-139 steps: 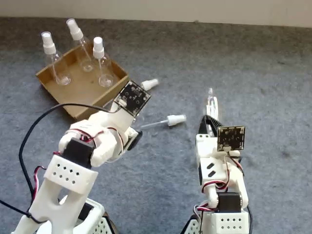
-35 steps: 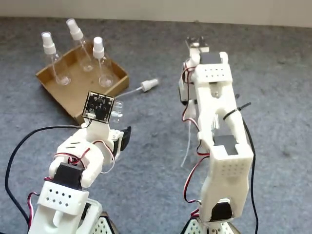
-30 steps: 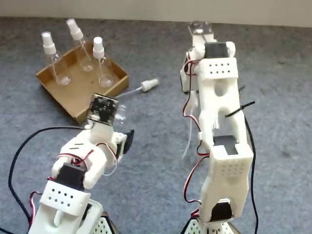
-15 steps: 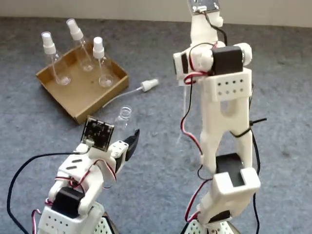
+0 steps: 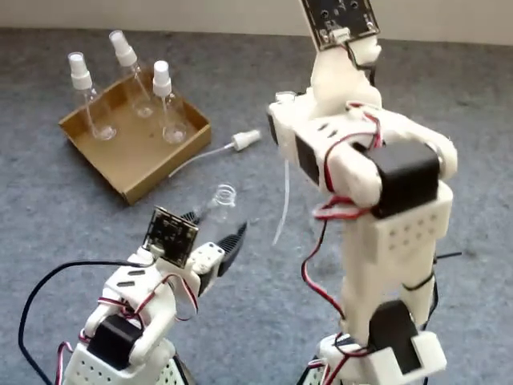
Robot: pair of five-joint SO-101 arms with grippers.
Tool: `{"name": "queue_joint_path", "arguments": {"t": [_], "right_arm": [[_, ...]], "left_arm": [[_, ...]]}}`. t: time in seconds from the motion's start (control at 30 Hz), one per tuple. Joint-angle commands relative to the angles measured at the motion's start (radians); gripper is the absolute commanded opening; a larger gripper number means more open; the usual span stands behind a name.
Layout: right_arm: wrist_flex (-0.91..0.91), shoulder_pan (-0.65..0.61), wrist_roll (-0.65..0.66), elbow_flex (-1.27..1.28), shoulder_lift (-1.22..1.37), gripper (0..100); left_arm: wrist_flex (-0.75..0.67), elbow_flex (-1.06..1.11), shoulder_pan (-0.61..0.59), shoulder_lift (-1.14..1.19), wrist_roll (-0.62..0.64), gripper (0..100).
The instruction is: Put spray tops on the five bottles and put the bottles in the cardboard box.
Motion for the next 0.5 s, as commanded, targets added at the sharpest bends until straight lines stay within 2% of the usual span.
{"name": "queue_joint_path", "arguments": {"t": [0.0, 0.13, 0.37, 0.47], "right_arm": [[0.013, -0.045, 0.005, -0.005, -0.116, 0.5], [0.013, -0.071, 0.005, -0.005, -0.211, 0.5], [0.015, -0.071, 0.003, 0.004, -0.352, 0.5], [0.016, -0.071, 0.003, 0.005, -0.421, 0.5]], "left_arm": [[-0.026, 0.015, 0.064, -0.016, 0.008, 8], [-0.038, 0.056, 0.110, -0.016, 0.006, 8], [-0.068, 0.065, 0.120, -0.016, 0.006, 9], [-0.068, 0.067, 0.176, -0.016, 0.006, 9]]}}
